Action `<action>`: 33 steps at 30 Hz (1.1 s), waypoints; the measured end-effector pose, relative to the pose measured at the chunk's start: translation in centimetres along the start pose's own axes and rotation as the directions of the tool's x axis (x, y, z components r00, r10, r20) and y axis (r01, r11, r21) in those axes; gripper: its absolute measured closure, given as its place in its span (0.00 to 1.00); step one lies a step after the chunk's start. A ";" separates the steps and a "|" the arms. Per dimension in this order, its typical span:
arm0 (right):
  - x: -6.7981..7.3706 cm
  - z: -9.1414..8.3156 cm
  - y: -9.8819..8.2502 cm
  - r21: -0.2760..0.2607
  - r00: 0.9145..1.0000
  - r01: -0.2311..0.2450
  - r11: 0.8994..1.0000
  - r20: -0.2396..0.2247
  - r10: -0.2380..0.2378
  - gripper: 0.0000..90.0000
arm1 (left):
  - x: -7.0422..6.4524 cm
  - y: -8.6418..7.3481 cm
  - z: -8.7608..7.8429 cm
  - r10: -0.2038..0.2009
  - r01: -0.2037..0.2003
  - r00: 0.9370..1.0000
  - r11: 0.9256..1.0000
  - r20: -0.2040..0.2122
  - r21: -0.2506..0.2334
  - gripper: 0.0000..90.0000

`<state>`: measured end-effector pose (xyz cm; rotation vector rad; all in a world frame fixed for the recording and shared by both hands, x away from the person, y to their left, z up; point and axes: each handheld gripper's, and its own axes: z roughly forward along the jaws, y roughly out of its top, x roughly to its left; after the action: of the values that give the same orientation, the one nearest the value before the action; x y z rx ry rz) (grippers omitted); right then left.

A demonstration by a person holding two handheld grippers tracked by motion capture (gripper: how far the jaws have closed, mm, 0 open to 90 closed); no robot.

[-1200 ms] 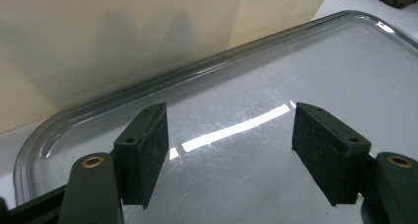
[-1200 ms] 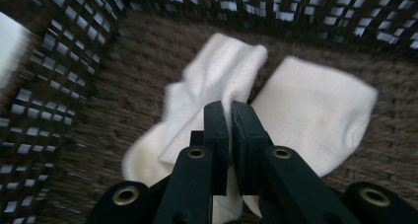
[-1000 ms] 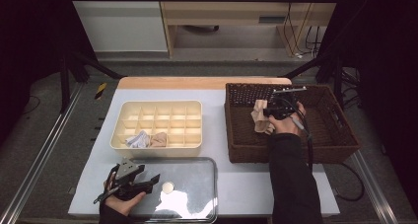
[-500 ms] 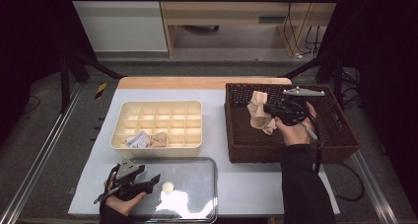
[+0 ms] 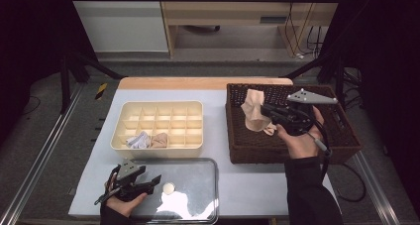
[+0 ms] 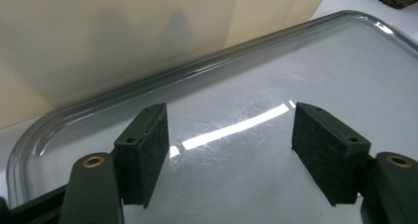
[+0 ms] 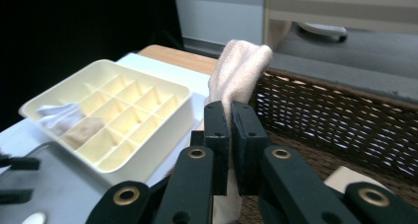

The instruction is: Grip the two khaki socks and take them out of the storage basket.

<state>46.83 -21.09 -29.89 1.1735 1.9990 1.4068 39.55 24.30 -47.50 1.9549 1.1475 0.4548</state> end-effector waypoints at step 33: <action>7.6 -0.2 -7.8 0.063 0.969 0.080 0.995 -0.241 -0.063 0.96 | -0.1 0.1 -0.3 -0.008 0.008 1.000 1.000 -0.001 -0.011 0.34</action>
<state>39.41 -15.98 -35.99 0.9887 2.2489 1.5117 39.33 24.32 -47.20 1.9400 1.1511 0.4567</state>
